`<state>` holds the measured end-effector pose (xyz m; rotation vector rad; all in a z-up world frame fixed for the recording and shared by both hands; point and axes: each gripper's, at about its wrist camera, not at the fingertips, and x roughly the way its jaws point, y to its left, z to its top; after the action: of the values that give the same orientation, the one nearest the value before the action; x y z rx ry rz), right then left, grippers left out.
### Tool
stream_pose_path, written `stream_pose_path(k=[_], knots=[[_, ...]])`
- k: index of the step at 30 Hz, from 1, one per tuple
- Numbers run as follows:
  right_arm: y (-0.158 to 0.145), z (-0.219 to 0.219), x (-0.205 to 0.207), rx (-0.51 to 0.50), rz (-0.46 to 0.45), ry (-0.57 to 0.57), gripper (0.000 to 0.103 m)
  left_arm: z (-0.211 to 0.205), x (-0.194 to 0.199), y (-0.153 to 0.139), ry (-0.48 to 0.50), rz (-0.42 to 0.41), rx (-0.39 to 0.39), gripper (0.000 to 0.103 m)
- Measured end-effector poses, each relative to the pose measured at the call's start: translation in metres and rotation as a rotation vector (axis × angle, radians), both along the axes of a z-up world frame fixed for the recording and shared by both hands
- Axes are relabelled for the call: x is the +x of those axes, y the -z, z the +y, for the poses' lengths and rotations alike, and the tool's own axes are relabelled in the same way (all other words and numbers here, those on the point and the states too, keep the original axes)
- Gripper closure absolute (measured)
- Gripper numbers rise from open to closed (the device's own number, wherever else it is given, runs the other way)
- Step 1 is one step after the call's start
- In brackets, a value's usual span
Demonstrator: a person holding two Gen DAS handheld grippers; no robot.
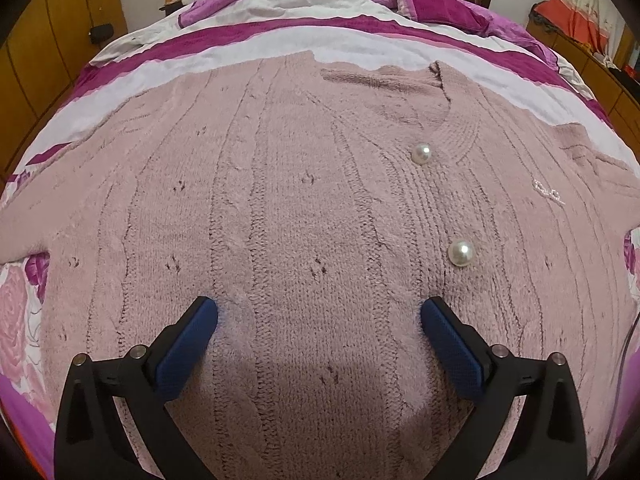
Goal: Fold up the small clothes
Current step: 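Carry the held sleeve across the cardigan body with the right tool, release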
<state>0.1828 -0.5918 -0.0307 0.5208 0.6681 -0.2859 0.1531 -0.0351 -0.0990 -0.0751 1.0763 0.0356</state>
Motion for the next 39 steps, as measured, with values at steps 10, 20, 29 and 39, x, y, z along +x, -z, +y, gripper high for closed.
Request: stream_pose_path(k=[10, 20, 29, 39], knots=[[-0.031, 0.020, -0.027, -0.039, -0.058, -0.033, 0.097, 0.002, -0.004, -0.009, 0.016, -0.001, 0.000, 0.020], [-0.104, 0.110, -0.028, -0.117, -0.193, -0.191, 0.097, 0.025, -0.018, -0.032, 0.002, -0.023, 0.009, 0.026], [-0.149, 0.230, -0.023, -0.158, -0.273, -0.392, 0.097, 0.077, -0.038, -0.062, -0.068, -0.092, 0.015, 0.027], [-0.122, 0.378, -0.006, -0.149, -0.227, -0.635, 0.097, 0.127, -0.054, -0.072, -0.138, -0.121, 0.001, 0.027]])
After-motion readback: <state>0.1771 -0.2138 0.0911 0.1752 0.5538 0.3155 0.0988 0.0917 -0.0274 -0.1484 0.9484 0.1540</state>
